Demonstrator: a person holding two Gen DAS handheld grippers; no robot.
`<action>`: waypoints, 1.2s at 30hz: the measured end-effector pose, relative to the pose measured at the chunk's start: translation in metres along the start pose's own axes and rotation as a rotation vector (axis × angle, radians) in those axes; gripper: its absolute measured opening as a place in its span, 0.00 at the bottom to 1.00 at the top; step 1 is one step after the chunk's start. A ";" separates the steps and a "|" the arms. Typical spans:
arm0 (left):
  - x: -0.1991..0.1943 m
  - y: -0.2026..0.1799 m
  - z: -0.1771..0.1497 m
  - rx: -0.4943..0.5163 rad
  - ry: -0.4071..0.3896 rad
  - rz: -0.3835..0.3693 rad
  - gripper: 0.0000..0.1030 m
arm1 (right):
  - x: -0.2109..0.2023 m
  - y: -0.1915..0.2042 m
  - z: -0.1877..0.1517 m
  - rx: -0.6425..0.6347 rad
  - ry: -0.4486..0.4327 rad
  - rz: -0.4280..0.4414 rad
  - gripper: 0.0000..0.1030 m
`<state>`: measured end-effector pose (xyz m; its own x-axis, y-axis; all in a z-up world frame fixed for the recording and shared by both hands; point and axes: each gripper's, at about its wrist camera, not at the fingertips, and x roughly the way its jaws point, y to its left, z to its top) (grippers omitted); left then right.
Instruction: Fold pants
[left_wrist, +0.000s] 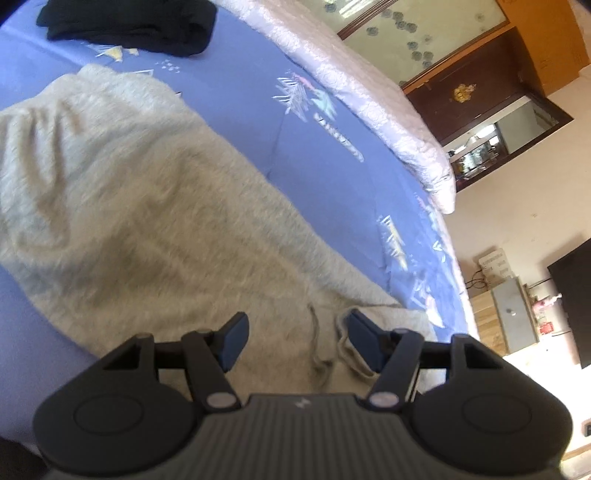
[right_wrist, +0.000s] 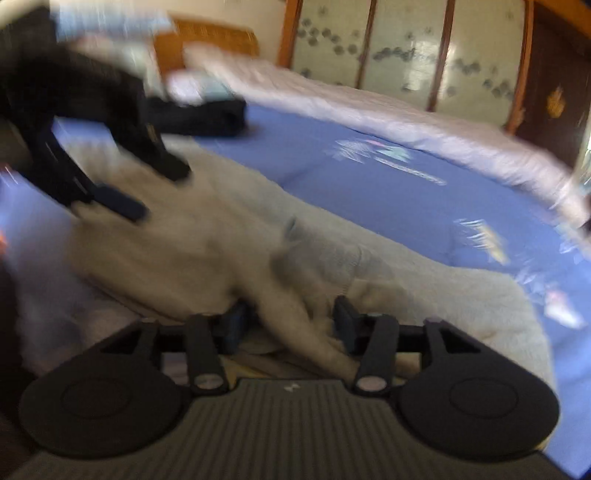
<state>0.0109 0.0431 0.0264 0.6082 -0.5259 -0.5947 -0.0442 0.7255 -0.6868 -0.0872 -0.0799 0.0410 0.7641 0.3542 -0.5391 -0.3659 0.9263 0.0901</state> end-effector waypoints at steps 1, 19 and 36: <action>0.002 -0.004 0.002 0.008 0.003 -0.020 0.59 | -0.011 -0.012 0.005 0.073 -0.032 0.028 0.55; 0.119 -0.037 -0.007 0.173 0.207 -0.037 0.06 | -0.002 -0.105 -0.032 0.720 0.016 -0.117 0.05; -0.102 0.075 -0.001 -0.004 -0.192 0.131 0.46 | 0.006 -0.022 0.009 0.439 -0.009 -0.015 0.44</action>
<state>-0.0552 0.1501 0.0351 0.7367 -0.3324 -0.5888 -0.1361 0.7801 -0.6107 -0.0704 -0.0968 0.0433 0.7727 0.3401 -0.5361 -0.0959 0.8973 0.4309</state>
